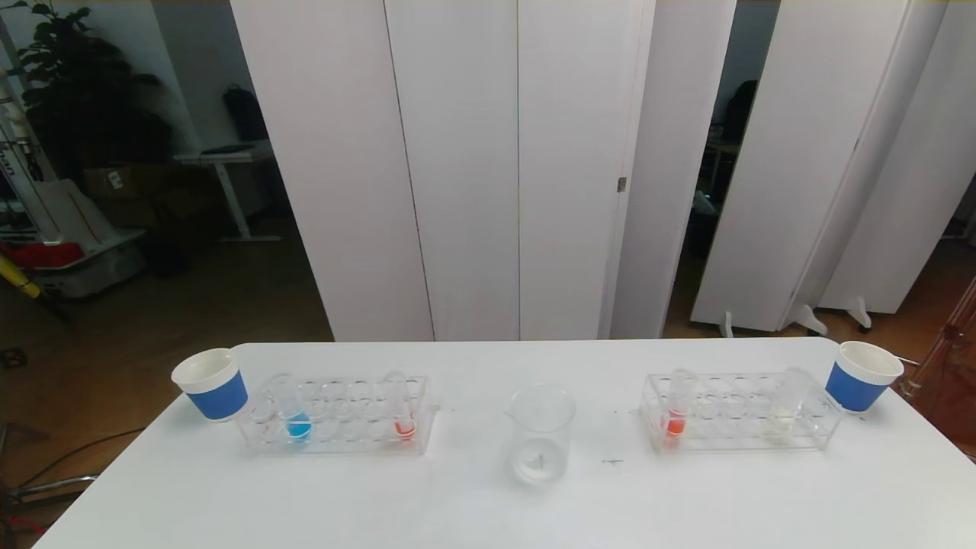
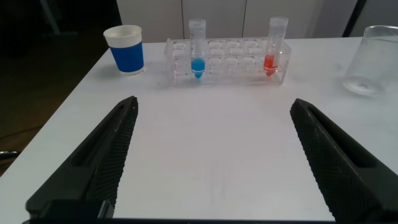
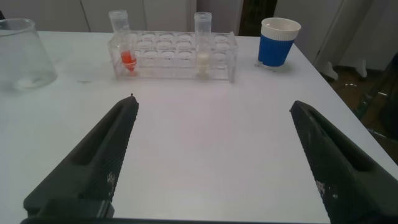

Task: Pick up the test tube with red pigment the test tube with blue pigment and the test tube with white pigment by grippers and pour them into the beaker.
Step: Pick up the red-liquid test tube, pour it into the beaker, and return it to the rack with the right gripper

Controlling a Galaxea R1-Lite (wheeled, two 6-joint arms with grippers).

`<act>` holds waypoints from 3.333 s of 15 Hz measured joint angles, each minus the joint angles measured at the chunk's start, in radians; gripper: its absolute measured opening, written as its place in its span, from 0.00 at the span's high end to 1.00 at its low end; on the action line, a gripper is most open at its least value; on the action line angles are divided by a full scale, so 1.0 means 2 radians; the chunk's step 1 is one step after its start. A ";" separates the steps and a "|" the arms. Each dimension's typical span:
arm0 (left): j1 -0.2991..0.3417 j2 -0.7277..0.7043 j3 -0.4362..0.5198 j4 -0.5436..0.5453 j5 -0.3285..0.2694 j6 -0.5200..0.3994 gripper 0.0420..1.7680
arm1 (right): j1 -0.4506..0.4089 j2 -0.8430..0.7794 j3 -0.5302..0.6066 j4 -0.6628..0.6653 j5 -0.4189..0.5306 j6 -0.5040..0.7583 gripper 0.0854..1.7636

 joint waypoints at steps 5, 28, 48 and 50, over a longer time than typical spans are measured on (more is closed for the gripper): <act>0.000 0.000 0.000 0.000 0.000 0.000 0.01 | 0.000 0.000 -0.001 0.001 0.000 0.000 0.01; 0.000 0.000 0.000 0.000 0.000 0.000 0.01 | 0.000 0.000 -0.001 0.001 0.000 -0.001 0.01; 0.000 0.000 0.000 0.000 0.000 0.000 0.01 | 0.013 0.302 -0.203 -0.100 0.006 0.001 0.01; 0.000 0.000 0.000 0.000 0.000 0.000 0.01 | 0.014 0.362 -0.203 -0.149 0.006 0.001 0.01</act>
